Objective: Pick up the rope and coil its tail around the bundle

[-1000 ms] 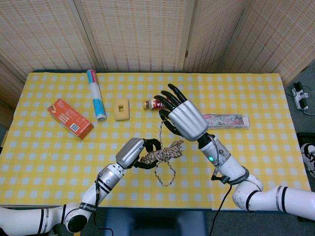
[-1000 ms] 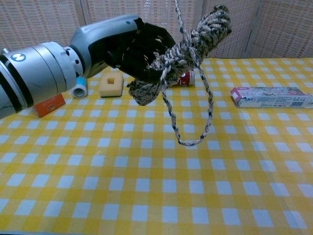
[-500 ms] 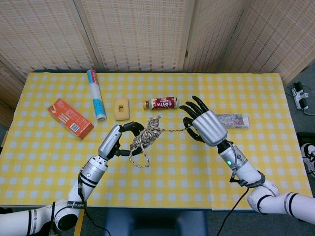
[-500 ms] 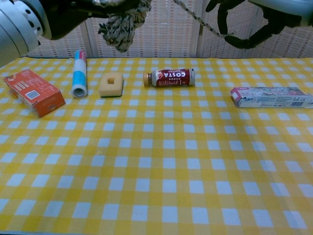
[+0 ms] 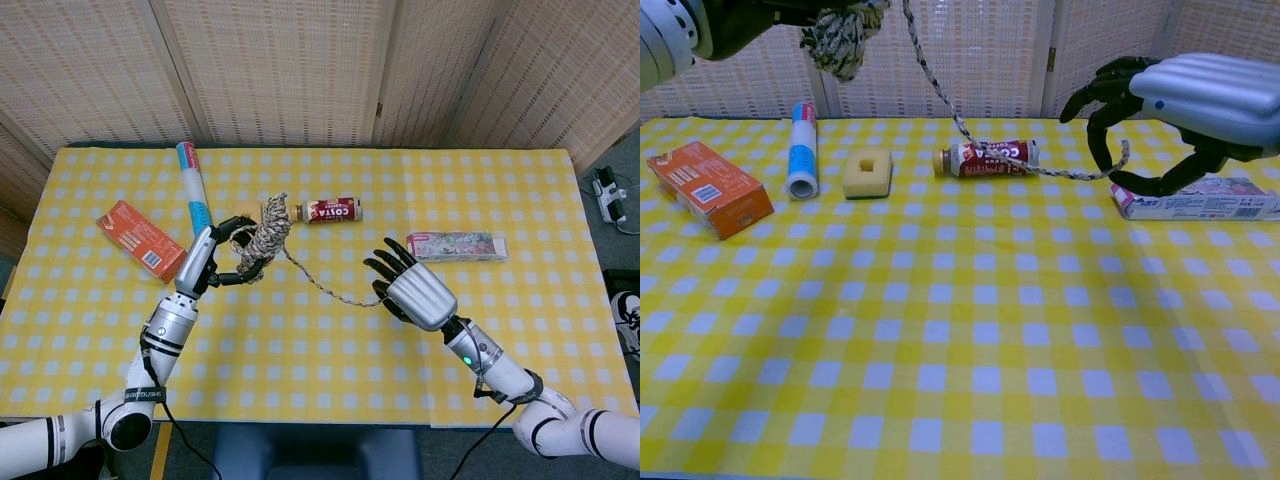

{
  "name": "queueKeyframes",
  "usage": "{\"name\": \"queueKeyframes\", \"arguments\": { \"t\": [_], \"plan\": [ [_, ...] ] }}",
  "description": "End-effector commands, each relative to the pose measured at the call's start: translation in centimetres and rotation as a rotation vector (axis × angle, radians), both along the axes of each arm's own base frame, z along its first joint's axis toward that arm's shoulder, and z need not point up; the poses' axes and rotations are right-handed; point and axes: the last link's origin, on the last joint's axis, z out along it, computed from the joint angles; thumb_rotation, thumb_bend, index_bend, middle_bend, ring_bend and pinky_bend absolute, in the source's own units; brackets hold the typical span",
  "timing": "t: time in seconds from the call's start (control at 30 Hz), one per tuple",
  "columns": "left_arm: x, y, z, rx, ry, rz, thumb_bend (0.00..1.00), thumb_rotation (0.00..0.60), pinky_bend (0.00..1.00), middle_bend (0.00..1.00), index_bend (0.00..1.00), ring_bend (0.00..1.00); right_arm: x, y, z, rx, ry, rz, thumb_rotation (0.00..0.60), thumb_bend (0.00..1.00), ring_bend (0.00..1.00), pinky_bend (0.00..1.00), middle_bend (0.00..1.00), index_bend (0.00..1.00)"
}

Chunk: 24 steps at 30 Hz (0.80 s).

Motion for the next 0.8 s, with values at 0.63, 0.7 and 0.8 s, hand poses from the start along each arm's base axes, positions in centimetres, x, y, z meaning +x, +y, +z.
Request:
{"name": "queueKeyframes", "arguments": {
  "t": [0.63,0.7,0.8],
  "plan": [
    [-3.3,0.7,-2.1,0.292,0.602,0.12,0.6,0.6,0.51,0.59,0.58,0.57,8.9,2.3,2.7,-0.098,-0.002,0.222,0.6,0.53,0.15,0.0,0.2,0.68],
    [-3.2,0.3,-2.5,0.3,0.62,0.101,0.6,0.6,0.5,0.59,0.58,0.56,10.1,1.9,2.8,-0.1,-0.009,0.227,0.6,0.53,0.15,0.0,0.2,0.68],
    [-2.9,-0.4,-3.2,0.3,0.635,0.068,0.6,0.6,0.5,0.59,0.58,0.56,12.0,1.4,2.8,-0.105,-0.019,0.238,0.6,0.53,0.15,0.0,0.2,0.68]
  ]
}}
